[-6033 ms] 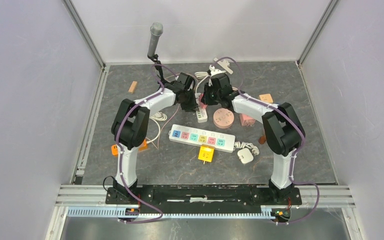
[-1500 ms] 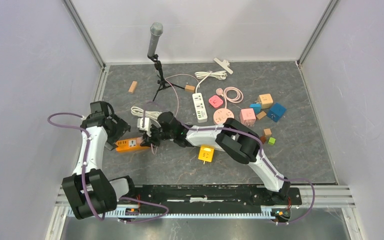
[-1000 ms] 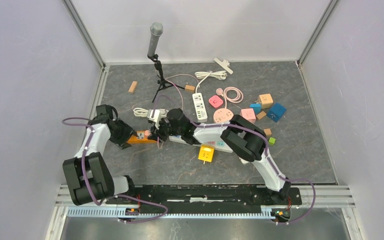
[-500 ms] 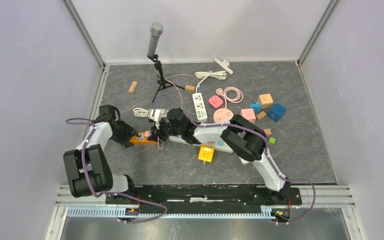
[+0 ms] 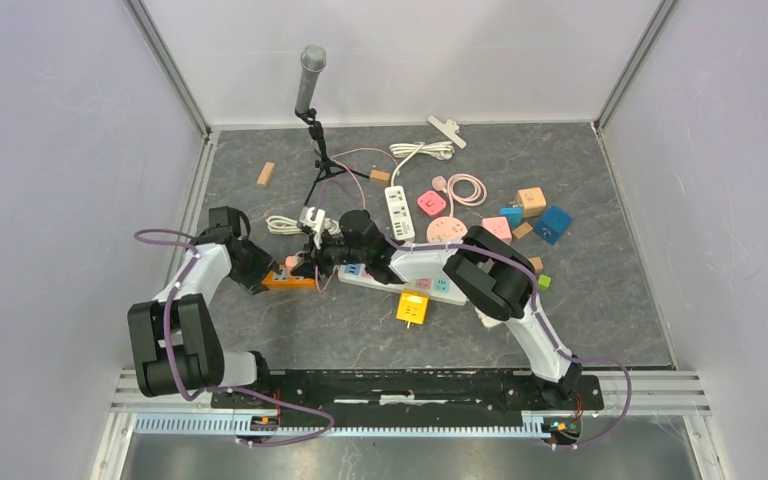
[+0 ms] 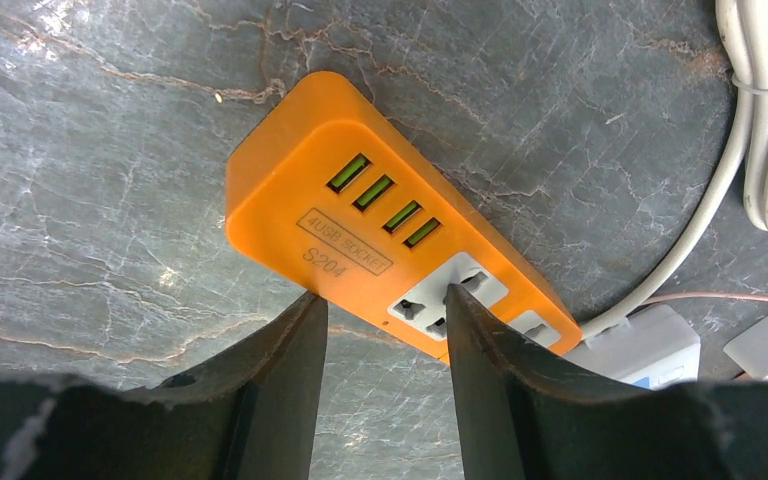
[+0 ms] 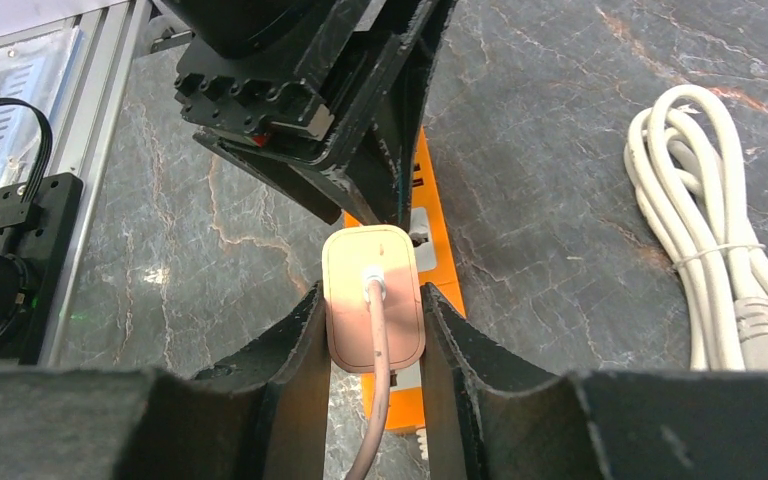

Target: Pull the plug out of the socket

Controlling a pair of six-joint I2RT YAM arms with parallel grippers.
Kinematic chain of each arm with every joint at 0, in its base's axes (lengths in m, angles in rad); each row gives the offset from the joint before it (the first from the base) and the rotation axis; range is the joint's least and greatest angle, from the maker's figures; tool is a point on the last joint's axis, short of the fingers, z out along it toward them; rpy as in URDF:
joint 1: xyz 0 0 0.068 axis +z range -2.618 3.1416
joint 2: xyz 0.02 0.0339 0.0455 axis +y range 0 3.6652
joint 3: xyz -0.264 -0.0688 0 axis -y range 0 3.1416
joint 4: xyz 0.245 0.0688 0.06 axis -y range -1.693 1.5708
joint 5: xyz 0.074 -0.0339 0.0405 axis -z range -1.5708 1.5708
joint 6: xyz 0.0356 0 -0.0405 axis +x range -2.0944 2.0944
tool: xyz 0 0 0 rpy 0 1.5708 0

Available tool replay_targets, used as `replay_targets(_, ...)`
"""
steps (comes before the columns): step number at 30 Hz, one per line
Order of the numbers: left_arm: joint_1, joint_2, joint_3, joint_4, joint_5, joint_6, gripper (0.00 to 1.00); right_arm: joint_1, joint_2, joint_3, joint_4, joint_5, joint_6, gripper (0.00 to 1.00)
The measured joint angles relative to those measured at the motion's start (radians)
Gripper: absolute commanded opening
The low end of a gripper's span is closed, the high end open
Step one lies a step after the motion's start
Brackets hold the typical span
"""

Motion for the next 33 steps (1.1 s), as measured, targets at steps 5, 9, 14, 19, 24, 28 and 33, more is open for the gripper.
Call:
replay_targets(5,-0.005,-0.002,0.008,-0.01,-0.008,-0.009,0.54,0.0,-0.002,-0.001,-0.011,0.018,-0.01,0.0)
replay_targets(9,-0.006,-0.002,0.018,-0.021,-0.005,-0.008,0.6,-0.019,-0.023,-0.022,-0.01,0.06,0.002,0.0)
replay_targets(14,-0.017,-0.023,0.079,-0.063,0.001,-0.005,0.69,-0.05,-0.055,-0.035,-0.016,0.167,0.052,0.03)
replay_targets(19,-0.017,-0.097,0.172,-0.096,0.0,0.006,0.78,-0.066,-0.053,0.016,-0.129,0.311,0.09,0.15)
replay_targets(24,-0.017,-0.161,0.203,-0.12,-0.001,0.033,0.89,-0.068,-0.015,0.114,-0.254,0.41,0.129,0.35)
replay_targets(28,-0.017,-0.181,0.205,-0.158,-0.001,0.045,0.99,-0.072,0.011,0.149,-0.34,0.45,0.155,0.57)
replay_targets(33,-0.017,-0.203,0.238,-0.207,-0.006,0.056,1.0,-0.074,0.012,0.149,-0.381,0.451,0.162,0.76)
